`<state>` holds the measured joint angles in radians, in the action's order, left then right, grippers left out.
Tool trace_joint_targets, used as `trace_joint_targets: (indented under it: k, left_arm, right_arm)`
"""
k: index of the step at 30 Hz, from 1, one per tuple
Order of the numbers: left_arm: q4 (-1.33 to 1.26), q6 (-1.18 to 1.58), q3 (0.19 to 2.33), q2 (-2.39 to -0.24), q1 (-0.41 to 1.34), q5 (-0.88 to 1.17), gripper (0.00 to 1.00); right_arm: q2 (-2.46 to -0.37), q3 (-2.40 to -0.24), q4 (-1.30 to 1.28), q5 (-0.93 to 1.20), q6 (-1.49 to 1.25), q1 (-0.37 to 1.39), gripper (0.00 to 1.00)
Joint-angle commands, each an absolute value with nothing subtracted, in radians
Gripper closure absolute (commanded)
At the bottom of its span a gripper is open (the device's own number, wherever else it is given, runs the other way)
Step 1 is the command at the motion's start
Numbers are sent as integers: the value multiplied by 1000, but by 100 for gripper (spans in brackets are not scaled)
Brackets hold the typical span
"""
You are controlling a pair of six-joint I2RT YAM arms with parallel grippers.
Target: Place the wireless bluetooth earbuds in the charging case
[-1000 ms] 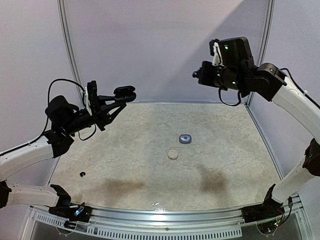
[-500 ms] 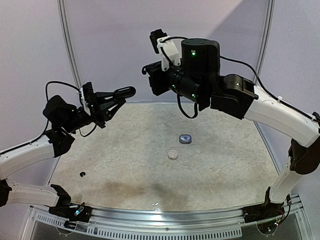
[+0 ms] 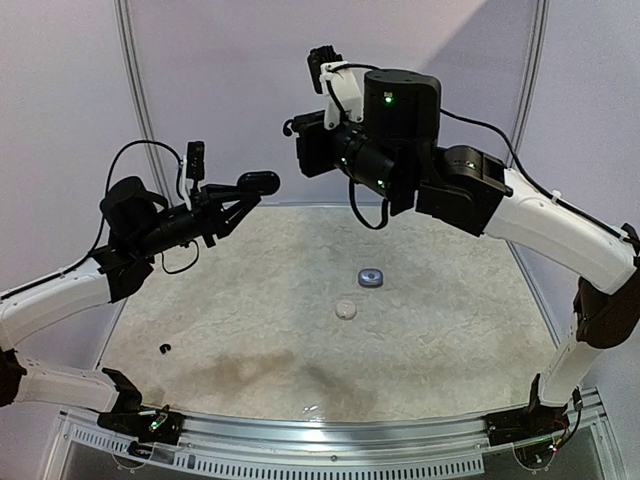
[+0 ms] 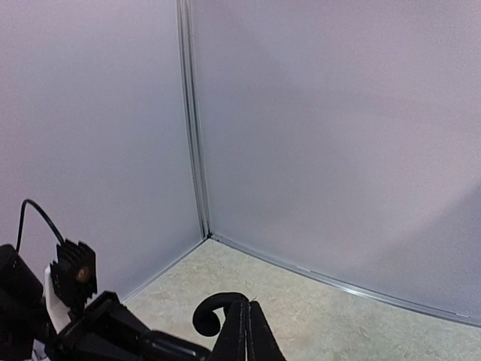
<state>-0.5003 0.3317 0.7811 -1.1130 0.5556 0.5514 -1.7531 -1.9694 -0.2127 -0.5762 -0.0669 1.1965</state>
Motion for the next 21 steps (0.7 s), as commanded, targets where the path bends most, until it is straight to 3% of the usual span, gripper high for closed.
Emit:
trace_joint_targets:
  k: [1,4,6,12,21]
  left_arm:
    - [-464,411,813,-1136,561,590,100]
    - [-381,377,822,-1119,554,577,100]
    - [-327,339,812,-1101,543,563,100]
    - [-223,204,786,-1058,532,547,100]
    - [-143,132,753,-1019,531,526,100]
  right_arm:
    - [-1867,-2085,-154,-657,-118,1188,100]
    - [-1938,-2217,-376,-700,-145,1170,100]
    - [-1938,-2186,-464,-686,-223,1148,100]
    - [-1840,-1919,-638,-560,-505,1072,100]
    - [-1857,-1560,-752,-293,-831,1071,100]
